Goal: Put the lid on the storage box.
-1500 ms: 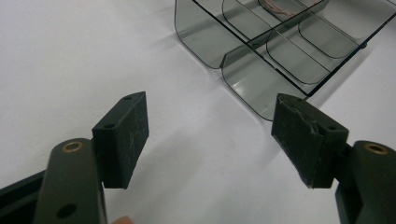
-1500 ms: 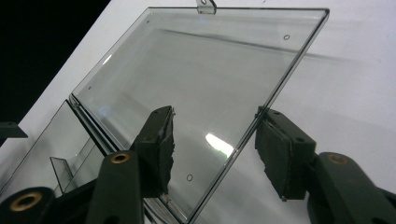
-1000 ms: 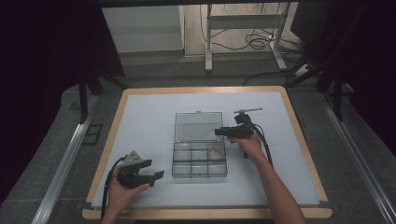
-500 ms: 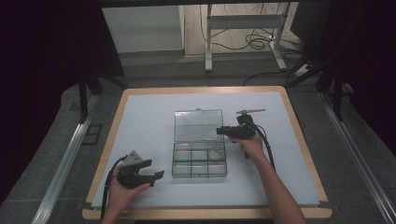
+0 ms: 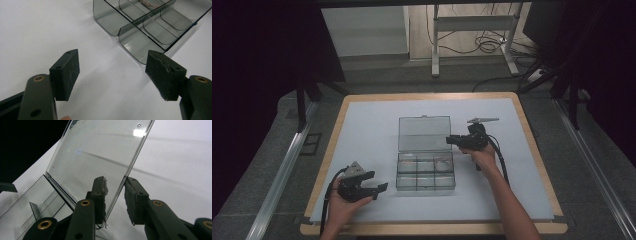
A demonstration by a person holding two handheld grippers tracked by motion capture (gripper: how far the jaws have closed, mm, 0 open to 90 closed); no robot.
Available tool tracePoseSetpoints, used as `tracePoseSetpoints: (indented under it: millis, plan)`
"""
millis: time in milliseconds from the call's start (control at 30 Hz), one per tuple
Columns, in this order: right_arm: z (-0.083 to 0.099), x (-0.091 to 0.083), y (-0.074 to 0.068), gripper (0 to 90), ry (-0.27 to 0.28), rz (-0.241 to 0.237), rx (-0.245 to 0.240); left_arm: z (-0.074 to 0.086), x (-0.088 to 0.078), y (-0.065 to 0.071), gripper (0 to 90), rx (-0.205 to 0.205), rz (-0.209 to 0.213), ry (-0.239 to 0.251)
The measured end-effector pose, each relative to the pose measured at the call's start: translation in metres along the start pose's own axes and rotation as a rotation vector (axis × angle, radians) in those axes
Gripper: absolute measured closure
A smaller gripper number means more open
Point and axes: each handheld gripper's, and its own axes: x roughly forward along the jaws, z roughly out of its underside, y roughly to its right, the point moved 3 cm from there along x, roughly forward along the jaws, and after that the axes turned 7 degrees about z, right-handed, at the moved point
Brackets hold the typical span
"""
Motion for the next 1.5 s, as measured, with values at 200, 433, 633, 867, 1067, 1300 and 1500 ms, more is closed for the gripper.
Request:
tracePoseSetpoints:
  millis: [200,433,633,867,1067,1300,1500]
  plan:
    - [0.0,0.0,0.001,69.0,0.005,-0.008,0.002,0.0,0.0,0.0,28.2,-0.003,0.0,0.0]
    - [0.001,-0.001,0.0,69.2,0.014,-0.007,0.0,0.0,0.001,0.001,28.1,-0.002,0.001,-0.001]
    - [0.001,-0.002,-0.001,69.8,0.023,-0.003,-0.02,0.0,0.001,0.001,28.2,0.002,0.003,-0.002]
    - [0.001,-0.005,-0.004,70.8,0.035,-0.002,-0.039,0.0,0.003,0.002,28.2,0.006,0.006,-0.009]
    - [0.0,-0.008,-0.006,71.1,0.047,-0.004,-0.06,0.0,0.004,0.003,28.2,0.007,0.008,-0.011]
    - [0.0,-0.012,-0.008,71.2,0.06,-0.012,-0.074,0.0,0.004,0.003,28.1,0.007,0.007,-0.011]
    - [0.0,-0.015,-0.01,71.1,0.078,-0.017,-0.094,0.0,0.004,0.003,28.2,0.006,0.008,-0.012]
